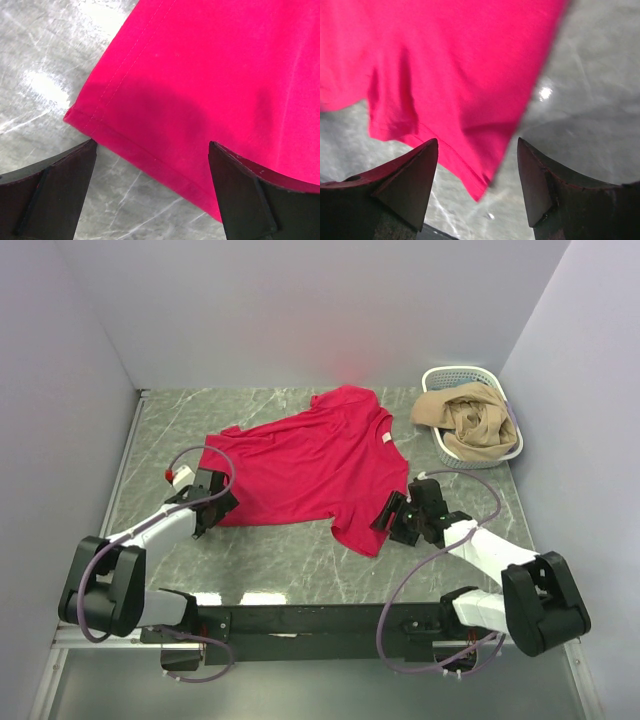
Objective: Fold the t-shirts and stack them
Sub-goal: Flatten the tshirt out
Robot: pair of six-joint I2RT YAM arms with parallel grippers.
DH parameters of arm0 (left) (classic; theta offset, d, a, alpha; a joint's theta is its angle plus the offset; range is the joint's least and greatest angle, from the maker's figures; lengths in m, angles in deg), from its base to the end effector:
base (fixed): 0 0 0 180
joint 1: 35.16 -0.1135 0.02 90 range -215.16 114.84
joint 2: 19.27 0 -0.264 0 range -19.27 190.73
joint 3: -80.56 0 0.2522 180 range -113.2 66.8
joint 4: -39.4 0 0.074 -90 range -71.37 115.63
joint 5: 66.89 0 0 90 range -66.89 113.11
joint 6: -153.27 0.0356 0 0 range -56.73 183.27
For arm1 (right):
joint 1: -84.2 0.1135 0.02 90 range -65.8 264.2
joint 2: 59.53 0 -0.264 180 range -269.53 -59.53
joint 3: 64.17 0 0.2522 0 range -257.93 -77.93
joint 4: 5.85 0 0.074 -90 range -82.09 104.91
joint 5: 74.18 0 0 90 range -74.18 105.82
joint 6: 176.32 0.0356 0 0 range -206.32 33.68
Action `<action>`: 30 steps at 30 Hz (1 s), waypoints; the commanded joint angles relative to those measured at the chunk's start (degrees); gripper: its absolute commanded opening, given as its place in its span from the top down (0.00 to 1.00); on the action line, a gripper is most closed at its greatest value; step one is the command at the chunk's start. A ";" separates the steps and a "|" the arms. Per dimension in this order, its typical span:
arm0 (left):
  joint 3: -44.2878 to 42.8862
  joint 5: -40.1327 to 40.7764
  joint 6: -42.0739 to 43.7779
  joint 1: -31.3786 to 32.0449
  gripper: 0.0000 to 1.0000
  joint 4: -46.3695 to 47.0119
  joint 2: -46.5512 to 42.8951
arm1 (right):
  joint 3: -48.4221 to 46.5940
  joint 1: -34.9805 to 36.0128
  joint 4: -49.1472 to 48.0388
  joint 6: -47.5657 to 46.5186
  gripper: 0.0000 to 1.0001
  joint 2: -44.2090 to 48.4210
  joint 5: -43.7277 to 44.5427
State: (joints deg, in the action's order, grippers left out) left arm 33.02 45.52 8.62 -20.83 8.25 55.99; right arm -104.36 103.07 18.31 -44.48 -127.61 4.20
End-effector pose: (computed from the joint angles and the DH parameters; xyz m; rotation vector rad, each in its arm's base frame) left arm 0.2275 -0.0441 0.1600 -0.9832 2.2810 0.0138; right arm 0.1976 0.0751 0.1546 0.4265 2.5535 0.6767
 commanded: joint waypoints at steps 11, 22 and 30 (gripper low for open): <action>-2.17 -2.64 -0.37 0.09 0.03 1.39 5.06 | 0.07 4.50 -10.31 3.24 0.42 -12.78 -1.48; -2.87 -4.05 1.30 0.09 0.91 3.50 6.74 | -2.83 6.44 -5.65 -0.53 1.00 -4.53 3.43; -2.96 -3.26 3.06 0.17 0.99 1.49 2.44 | -6.43 6.61 0.85 -3.78 1.00 7.33 5.46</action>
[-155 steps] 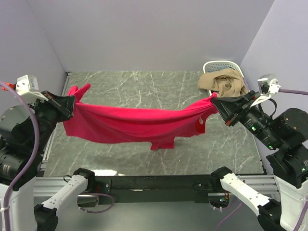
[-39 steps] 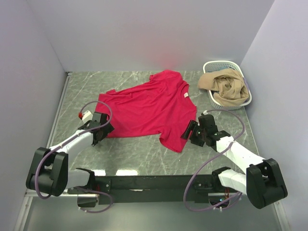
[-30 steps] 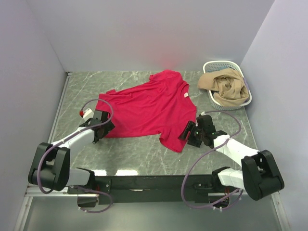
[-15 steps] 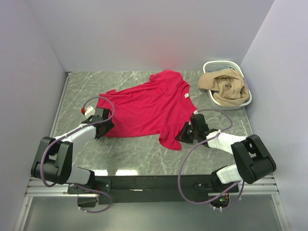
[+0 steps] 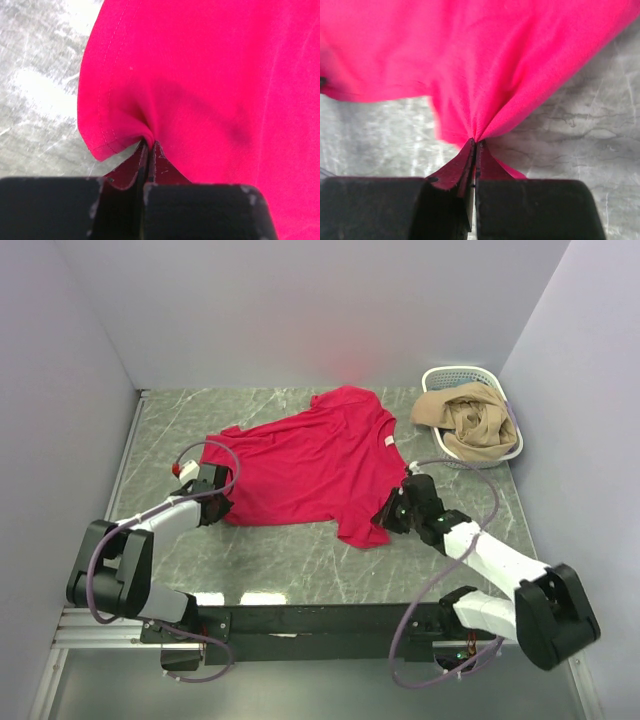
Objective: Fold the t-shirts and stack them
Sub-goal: Flatten the tshirt out
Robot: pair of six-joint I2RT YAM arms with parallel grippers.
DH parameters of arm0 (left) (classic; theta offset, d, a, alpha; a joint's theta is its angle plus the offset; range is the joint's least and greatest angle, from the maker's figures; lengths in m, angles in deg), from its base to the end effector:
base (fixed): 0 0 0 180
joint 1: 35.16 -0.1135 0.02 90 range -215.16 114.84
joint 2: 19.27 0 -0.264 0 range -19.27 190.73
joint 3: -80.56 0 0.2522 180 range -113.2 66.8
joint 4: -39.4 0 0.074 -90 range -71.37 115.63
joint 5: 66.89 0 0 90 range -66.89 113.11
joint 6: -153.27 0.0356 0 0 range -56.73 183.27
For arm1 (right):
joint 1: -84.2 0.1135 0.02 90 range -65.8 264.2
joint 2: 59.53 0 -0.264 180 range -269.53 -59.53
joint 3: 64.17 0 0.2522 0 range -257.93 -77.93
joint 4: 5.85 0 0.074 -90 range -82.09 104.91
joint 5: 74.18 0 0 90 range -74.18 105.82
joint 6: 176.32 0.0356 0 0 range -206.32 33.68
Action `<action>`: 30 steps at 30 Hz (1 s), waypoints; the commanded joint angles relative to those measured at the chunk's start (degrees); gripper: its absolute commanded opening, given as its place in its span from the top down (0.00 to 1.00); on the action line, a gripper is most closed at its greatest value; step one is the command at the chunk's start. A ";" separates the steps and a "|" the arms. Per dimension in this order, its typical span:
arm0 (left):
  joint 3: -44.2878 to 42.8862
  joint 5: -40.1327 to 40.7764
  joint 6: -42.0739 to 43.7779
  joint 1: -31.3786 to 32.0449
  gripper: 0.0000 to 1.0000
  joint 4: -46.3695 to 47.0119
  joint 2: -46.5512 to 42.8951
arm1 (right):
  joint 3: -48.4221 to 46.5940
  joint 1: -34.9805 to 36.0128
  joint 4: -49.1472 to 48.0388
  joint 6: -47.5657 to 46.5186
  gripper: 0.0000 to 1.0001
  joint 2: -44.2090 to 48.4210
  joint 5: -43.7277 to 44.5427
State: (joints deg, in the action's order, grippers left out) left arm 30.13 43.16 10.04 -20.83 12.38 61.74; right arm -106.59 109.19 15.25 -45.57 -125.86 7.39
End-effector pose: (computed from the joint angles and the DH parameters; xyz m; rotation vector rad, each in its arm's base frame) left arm 0.2486 -0.0509 0.1552 -0.9474 2.2996 -0.0363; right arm 0.1988 0.0984 0.1758 0.2635 2.4531 0.7069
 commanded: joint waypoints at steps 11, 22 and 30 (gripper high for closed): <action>-5.34 -0.10 4.28 0.17 0.99 -16.79 -21.58 | -12.20 1.20 15.51 -6.56 1.00 14.37 1.83; -10.53 -1.77 5.42 0.17 0.99 -28.83 -28.27 | -23.00 1.90 31.76 -11.83 1.00 22.99 1.83; -9.21 -3.18 5.59 0.17 0.93 -29.02 -30.39 | -23.28 2.60 38.37 -15.09 1.00 18.87 -0.54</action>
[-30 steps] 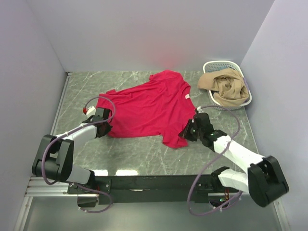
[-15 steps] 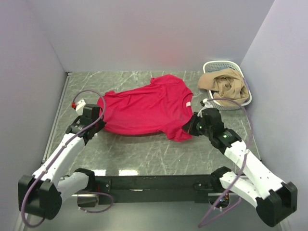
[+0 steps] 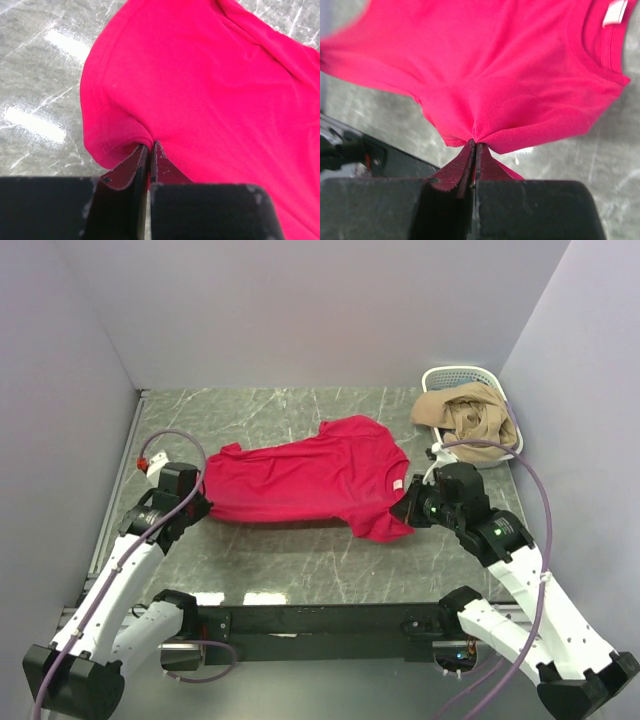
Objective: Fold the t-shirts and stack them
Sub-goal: Flatten the tshirt out
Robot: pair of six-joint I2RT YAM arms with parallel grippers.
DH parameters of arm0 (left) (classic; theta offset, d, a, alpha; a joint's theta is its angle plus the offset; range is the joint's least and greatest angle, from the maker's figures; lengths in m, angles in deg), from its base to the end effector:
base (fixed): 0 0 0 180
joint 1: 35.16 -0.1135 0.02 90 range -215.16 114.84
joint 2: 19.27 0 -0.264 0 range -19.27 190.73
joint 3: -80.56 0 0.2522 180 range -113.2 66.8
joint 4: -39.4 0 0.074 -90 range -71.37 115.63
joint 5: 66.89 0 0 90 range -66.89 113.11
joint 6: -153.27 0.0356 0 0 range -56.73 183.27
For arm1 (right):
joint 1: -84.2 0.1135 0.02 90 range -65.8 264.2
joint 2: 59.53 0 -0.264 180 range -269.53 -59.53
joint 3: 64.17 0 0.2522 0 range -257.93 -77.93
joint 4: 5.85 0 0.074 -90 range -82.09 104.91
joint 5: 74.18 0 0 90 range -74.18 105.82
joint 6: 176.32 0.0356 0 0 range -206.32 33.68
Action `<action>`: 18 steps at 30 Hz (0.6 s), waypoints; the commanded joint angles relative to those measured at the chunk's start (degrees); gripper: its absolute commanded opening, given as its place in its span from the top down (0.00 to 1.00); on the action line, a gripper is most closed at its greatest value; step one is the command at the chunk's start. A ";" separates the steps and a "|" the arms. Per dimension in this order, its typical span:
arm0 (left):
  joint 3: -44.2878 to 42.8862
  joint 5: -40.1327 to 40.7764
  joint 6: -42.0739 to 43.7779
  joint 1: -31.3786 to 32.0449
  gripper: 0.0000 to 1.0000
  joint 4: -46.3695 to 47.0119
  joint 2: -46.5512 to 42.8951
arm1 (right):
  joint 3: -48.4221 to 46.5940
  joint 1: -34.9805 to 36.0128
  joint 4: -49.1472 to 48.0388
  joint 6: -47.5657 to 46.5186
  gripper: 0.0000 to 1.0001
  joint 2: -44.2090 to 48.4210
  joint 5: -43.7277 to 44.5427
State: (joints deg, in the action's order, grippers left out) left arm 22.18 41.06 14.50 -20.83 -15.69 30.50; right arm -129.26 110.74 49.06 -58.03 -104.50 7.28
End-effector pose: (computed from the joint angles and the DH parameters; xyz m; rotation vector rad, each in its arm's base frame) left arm 0.1705 -0.0322 0.2746 -0.8315 2.1857 -0.1733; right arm 0.1405 0.0761 0.3245 -0.0536 2.2579 0.6929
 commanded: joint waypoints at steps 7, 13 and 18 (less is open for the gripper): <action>-1.79 -2.57 2.28 0.17 0.46 -0.69 3.13 | -0.88 1.58 6.93 -3.60 0.72 -5.30 -0.96; -3.80 -1.96 2.81 0.17 0.14 -2.44 2.17 | -5.00 1.67 10.62 -2.72 0.50 -3.37 3.79; -6.97 -0.21 4.39 0.17 0.10 -2.89 2.43 | -8.43 1.67 11.86 -1.75 0.44 -2.40 12.12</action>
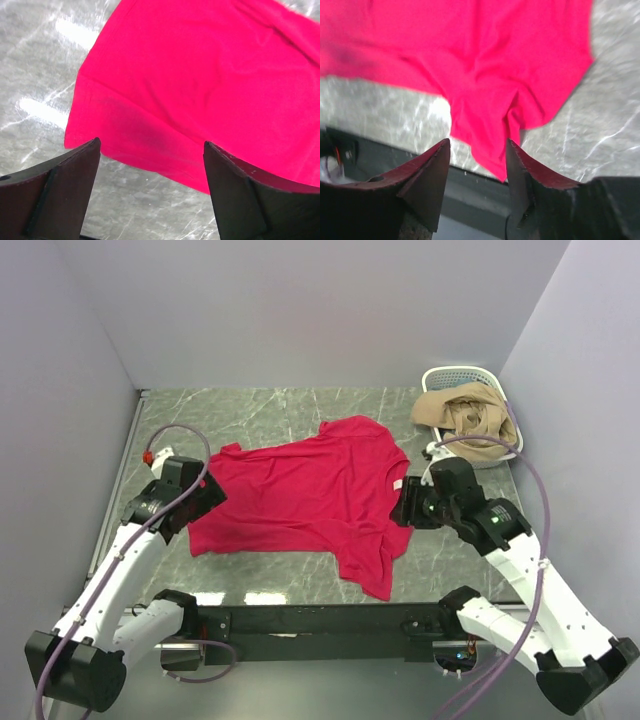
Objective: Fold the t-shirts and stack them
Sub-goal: Flatten the tshirt out
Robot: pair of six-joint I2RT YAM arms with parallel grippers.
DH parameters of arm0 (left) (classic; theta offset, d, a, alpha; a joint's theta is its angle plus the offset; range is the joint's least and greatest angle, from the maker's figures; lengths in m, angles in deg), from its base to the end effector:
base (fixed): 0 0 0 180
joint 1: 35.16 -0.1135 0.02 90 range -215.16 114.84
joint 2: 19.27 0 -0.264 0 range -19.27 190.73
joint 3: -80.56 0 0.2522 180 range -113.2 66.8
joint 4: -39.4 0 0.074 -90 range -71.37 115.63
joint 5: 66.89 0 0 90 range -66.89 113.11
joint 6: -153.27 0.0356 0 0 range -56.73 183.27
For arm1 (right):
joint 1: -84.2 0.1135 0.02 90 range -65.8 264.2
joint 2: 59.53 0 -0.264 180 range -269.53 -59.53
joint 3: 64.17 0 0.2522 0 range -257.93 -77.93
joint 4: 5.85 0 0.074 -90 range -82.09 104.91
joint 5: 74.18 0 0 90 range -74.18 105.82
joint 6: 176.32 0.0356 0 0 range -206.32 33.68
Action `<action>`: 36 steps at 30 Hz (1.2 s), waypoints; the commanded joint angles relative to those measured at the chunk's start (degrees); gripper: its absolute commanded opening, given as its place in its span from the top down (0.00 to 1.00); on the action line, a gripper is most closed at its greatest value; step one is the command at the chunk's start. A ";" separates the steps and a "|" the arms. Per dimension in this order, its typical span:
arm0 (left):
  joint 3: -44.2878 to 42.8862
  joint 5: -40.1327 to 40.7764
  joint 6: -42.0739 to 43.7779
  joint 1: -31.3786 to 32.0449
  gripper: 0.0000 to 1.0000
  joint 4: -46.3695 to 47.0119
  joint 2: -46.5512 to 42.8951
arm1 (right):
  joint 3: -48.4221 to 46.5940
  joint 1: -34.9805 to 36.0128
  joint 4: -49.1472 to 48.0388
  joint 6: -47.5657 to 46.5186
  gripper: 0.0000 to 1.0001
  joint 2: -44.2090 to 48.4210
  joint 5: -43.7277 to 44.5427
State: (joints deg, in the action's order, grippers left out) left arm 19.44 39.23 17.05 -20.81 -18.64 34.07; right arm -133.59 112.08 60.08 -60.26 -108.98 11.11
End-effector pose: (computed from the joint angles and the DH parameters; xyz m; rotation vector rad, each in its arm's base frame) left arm 0.1782 -0.0354 0.2762 -0.7783 2.2777 -0.1442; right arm 0.1414 0.0781 0.3215 -0.0793 2.4377 0.5367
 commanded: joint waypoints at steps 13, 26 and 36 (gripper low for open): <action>-10.55 0.04 5.34 0.06 0.03 25.97 23.72 | -8.47 -3.26 -29.03 -4.62 0.40 -26.64 16.32; -34.47 -0.38 6.49 -3.53 0.03 30.11 57.65 | -46.63 -8.80 -26.41 -9.98 0.39 -65.83 7.18; -42.55 -4.61 7.90 -6.79 0.03 31.00 67.06 | -59.92 -10.47 -23.60 -9.54 0.38 -76.67 2.51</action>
State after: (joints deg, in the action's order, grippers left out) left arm -18.92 36.52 23.28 -27.37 11.11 100.82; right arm -190.98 102.24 36.40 -69.29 -186.38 15.87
